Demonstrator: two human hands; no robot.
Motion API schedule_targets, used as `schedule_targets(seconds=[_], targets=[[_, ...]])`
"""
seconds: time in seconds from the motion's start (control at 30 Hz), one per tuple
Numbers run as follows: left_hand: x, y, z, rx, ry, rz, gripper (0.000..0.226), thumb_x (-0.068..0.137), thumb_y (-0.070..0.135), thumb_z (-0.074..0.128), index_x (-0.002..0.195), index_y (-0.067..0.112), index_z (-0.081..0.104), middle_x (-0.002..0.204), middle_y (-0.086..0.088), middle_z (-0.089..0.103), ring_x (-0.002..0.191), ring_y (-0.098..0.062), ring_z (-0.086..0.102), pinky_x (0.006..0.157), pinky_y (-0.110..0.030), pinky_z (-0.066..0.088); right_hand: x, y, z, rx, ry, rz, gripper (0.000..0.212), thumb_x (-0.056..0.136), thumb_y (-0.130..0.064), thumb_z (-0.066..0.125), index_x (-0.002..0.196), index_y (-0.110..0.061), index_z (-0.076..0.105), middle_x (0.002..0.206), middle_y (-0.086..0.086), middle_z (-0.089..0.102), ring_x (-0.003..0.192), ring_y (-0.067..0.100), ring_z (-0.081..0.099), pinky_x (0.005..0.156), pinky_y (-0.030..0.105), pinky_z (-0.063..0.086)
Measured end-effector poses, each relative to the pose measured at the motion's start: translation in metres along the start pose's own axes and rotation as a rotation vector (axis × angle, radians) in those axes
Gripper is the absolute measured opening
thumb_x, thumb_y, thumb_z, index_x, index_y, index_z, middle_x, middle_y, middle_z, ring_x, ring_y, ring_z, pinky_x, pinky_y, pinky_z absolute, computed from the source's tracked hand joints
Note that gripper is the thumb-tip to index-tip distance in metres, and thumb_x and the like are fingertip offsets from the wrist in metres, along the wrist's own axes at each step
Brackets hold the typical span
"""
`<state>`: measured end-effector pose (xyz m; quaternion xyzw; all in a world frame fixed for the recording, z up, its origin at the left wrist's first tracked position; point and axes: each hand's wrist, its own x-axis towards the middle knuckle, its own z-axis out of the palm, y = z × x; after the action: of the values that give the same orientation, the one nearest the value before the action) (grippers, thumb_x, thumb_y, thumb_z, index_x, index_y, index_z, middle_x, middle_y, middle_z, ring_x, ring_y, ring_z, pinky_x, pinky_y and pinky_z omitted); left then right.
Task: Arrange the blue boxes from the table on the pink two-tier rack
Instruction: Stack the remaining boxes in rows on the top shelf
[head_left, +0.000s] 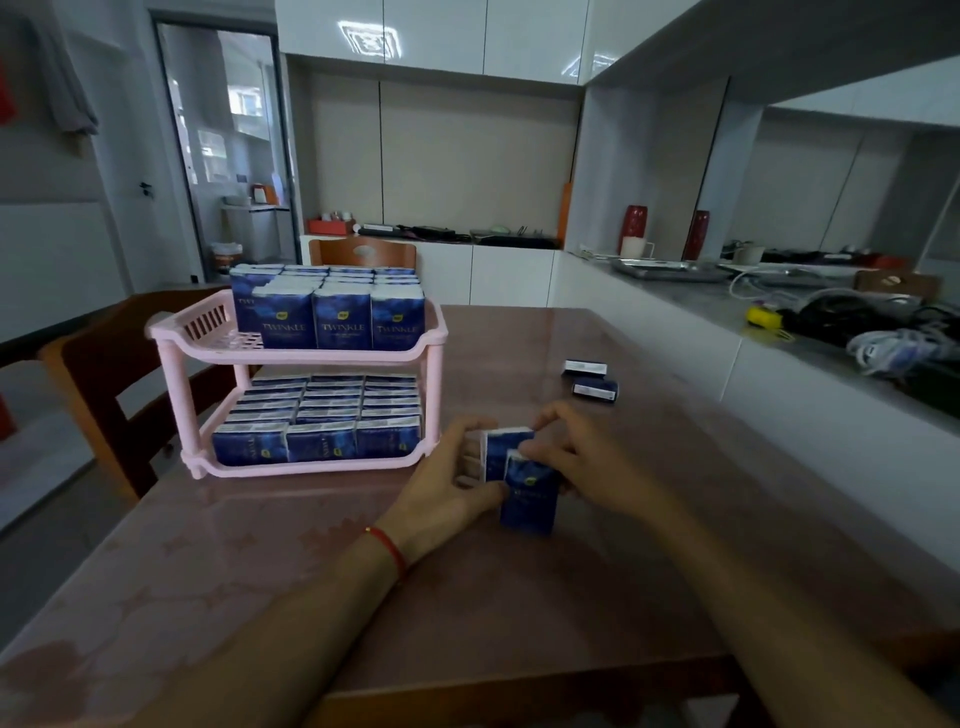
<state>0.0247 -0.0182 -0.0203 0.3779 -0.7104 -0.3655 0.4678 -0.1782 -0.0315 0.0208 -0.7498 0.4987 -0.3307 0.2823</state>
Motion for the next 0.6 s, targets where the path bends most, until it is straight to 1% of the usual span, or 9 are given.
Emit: schedule_targets(seconds=[0.07, 0.13, 0.2, 0.23, 0.27, 0.33, 0.37, 0.5, 0.6], targets=[[-0.003, 0.002, 0.001, 0.014, -0.038, -0.008, 0.072, 0.075, 0.011, 0.086, 0.132, 0.025, 0.044, 0.112, 0.002, 0.067, 0.091, -0.004, 0.069, 0.073, -0.019, 0.055, 0.001, 0.0, 0.009, -0.036, 0.069, -0.018, 0.02, 0.093, -0.04, 0.065, 0.102, -0.026, 0.052, 0.079, 0.007, 0.07, 0.059, 0.021, 0.066, 0.047, 0.027, 0.048], [-0.005, 0.003, 0.003, 0.085, -0.05, 0.011, 0.076, 0.073, 0.009, 0.087, 0.133, 0.025, 0.041, 0.112, 0.006, 0.064, 0.092, 0.002, 0.068, 0.072, -0.016, 0.054, 0.0, -0.001, 0.014, -0.084, 0.159, -0.025, 0.021, 0.092, -0.043, 0.065, 0.098, -0.026, 0.056, 0.08, 0.006, 0.071, 0.056, 0.015, 0.066, 0.045, 0.025, 0.049], [-0.004, 0.003, 0.002, 0.106, -0.031, 0.023, 0.074, 0.073, 0.009, 0.086, 0.13, 0.028, 0.043, 0.113, 0.007, 0.064, 0.094, -0.002, 0.068, 0.074, -0.018, 0.055, -0.002, -0.003, 0.018, -0.089, 0.22, -0.03, 0.025, 0.09, -0.053, 0.062, 0.096, -0.028, 0.058, 0.08, 0.002, 0.07, 0.053, 0.016, 0.065, 0.046, 0.032, 0.053], [-0.003, 0.003, -0.001, 0.107, -0.019, 0.02, 0.072, 0.073, 0.009, 0.085, 0.128, 0.03, 0.044, 0.112, 0.006, 0.064, 0.095, -0.006, 0.068, 0.075, -0.021, 0.057, -0.003, -0.003, 0.018, -0.114, 0.221, -0.039, 0.03, 0.089, -0.058, 0.061, 0.1, -0.03, 0.059, 0.085, 0.0, 0.07, 0.056, 0.016, 0.066, 0.052, 0.037, 0.057], [-0.003, 0.003, -0.004, 0.106, -0.01, 0.02, 0.07, 0.073, 0.008, 0.085, 0.126, 0.031, 0.044, 0.112, 0.005, 0.065, 0.094, -0.009, 0.069, 0.075, -0.024, 0.058, -0.005, -0.002, 0.017, -0.163, 0.196, -0.066, 0.036, 0.087, -0.061, 0.06, 0.11, -0.033, 0.06, 0.097, -0.003, 0.069, 0.064, 0.014, 0.066, 0.06, 0.038, 0.059], [-0.005, 0.007, -0.012, 0.109, -0.007, 0.025, 0.068, 0.073, 0.008, 0.084, 0.126, 0.028, 0.046, 0.112, 0.005, 0.067, 0.097, -0.013, 0.07, 0.079, -0.029, 0.06, -0.009, -0.003, 0.015, -0.248, 0.085, -0.128, 0.053, 0.087, -0.054, 0.068, 0.132, -0.03, 0.054, 0.122, -0.005, 0.06, 0.078, 0.011, 0.066, 0.073, 0.033, 0.059], [-0.009, 0.01, -0.016, 0.103, -0.011, 0.03, 0.067, 0.073, 0.01, 0.084, 0.126, 0.027, 0.046, 0.114, 0.004, 0.068, 0.099, -0.014, 0.07, 0.083, -0.033, 0.06, -0.011, -0.006, 0.015, -0.228, 0.039, -0.156, 0.058, 0.085, -0.05, 0.072, 0.135, -0.028, 0.053, 0.126, -0.005, 0.06, 0.082, 0.013, 0.067, 0.077, 0.033, 0.059], [-0.032, 0.021, -0.04, 0.088, -0.005, 0.053, 0.06, 0.077, 0.018, 0.085, 0.124, 0.025, 0.047, 0.118, 0.0, 0.07, 0.105, -0.017, 0.071, 0.09, -0.046, 0.059, -0.018, -0.027, 0.023, 0.019, -0.012, -0.22, 0.055, 0.073, -0.046, 0.08, 0.124, -0.036, 0.062, 0.112, -0.008, 0.07, 0.096, 0.017, 0.07, 0.085, 0.044, 0.059], [-0.05, 0.035, -0.07, 0.077, 0.031, 0.055, 0.055, 0.08, 0.019, 0.084, 0.124, 0.024, 0.051, 0.12, -0.004, 0.068, 0.108, -0.023, 0.069, 0.088, -0.05, 0.059, -0.014, -0.051, 0.038, 0.105, -0.058, -0.272, 0.052, 0.076, -0.034, 0.084, 0.123, -0.035, 0.063, 0.113, -0.008, 0.071, 0.101, 0.018, 0.07, 0.087, 0.045, 0.06]])
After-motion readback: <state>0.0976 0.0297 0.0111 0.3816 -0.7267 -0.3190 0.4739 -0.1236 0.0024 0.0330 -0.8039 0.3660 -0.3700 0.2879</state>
